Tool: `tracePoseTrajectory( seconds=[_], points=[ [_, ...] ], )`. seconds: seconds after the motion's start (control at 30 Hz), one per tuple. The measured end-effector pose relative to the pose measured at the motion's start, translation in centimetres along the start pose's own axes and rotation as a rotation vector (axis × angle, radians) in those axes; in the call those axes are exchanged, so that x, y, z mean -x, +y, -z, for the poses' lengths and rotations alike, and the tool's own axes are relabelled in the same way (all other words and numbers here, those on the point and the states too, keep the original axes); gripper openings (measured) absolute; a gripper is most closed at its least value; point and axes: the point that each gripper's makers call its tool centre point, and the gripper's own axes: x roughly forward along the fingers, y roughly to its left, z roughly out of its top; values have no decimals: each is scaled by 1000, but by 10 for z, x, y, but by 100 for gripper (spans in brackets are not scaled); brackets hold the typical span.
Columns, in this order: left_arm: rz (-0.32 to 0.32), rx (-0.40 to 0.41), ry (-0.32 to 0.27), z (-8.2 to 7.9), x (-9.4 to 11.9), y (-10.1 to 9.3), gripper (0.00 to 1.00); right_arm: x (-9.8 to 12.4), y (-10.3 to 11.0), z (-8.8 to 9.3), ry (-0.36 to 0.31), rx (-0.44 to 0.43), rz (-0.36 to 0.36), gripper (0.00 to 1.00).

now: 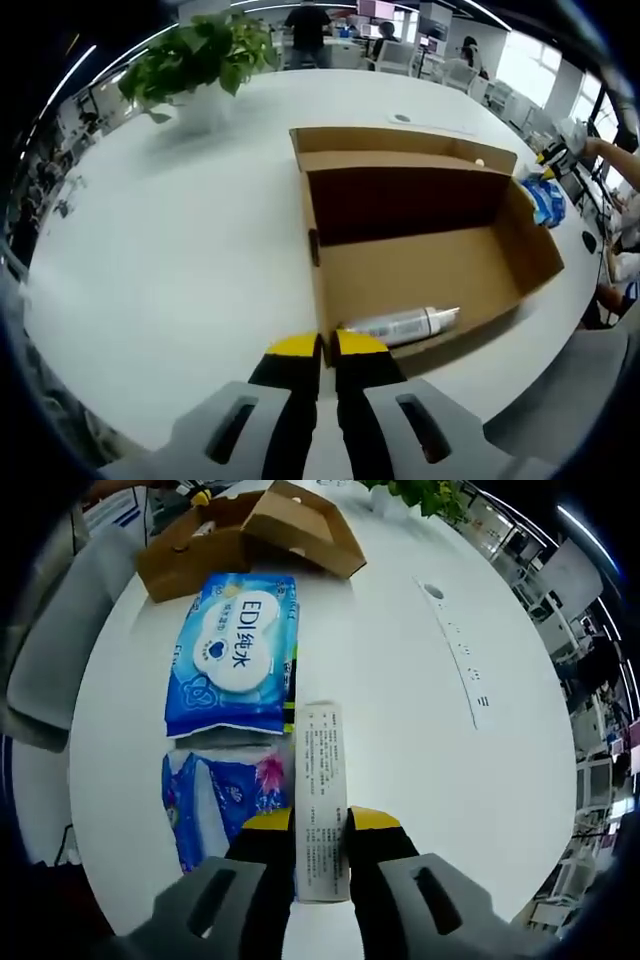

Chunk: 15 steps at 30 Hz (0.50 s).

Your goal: Operate the shoe box by opening the lid, removing the specified soft item, and placing it in the target area until the item is outside and the box remains undamaged.

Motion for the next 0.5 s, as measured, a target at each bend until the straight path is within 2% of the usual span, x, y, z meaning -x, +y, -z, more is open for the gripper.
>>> tracePoseTrajectory(
  seconds=[0.5],
  points=[
    [3, -5, 1, 0, 0, 0, 2, -7, -2, 13, 20, 80, -8, 17]
  ],
)
